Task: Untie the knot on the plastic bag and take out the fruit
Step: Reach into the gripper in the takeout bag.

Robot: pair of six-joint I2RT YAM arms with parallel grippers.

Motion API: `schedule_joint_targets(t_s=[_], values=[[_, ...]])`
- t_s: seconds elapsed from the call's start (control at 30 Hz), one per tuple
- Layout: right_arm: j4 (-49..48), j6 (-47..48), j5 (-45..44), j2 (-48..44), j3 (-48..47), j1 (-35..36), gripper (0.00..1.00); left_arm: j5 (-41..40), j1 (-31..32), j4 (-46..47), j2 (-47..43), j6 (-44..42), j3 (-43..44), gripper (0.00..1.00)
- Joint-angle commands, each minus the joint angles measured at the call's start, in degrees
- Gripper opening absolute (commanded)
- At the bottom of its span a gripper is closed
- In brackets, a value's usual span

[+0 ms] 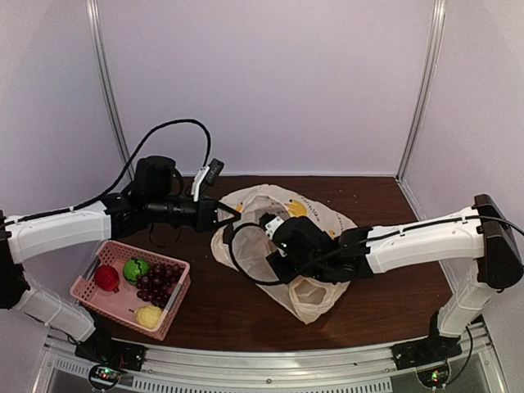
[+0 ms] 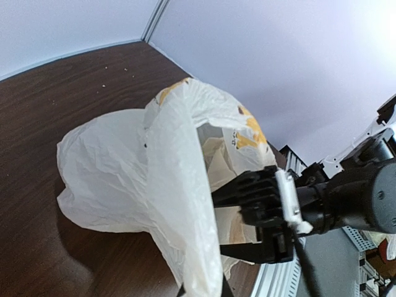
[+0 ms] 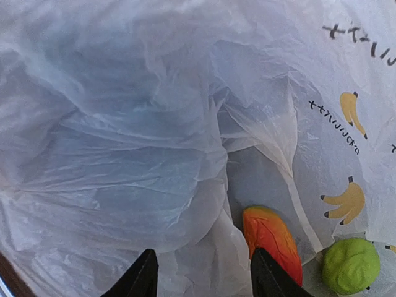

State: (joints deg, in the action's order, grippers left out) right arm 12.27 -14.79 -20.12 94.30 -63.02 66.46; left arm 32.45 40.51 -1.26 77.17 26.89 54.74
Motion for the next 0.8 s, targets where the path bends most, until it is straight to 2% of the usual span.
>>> schedule_joint_targets(t_s=[0.0, 0.2, 0.37, 0.57, 0.77], values=[[5.0, 0.0, -2.5, 3.9, 0.8, -1.4, 0.51, 0.7, 0.6, 2.9, -3.2, 1.2, -0.9, 0.00], [13.1, -4.9, -9.0, 5.2, 1.1, -4.8, 0.52, 1.4, 0.8, 0.8, -5.9, -1.6, -3.5, 0.00], [15.1, -8.1, -9.9, 0.9, 5.8, -6.2, 0.61, 0.8, 0.8, -1.1, -9.8, -2.5, -7.0, 0.00], [14.0, -11.4, -10.0, -2.4, 9.8, -8.9, 0.66, 2.3, 0.9, -1.2, -12.8, -2.1, -11.8, 0.00], [7.1, -12.4, -9.1, -5.9, 9.2, -9.9, 0.76, 3.4, 6.1, -0.8, -12.0, -1.9, -11.8, 0.00]])
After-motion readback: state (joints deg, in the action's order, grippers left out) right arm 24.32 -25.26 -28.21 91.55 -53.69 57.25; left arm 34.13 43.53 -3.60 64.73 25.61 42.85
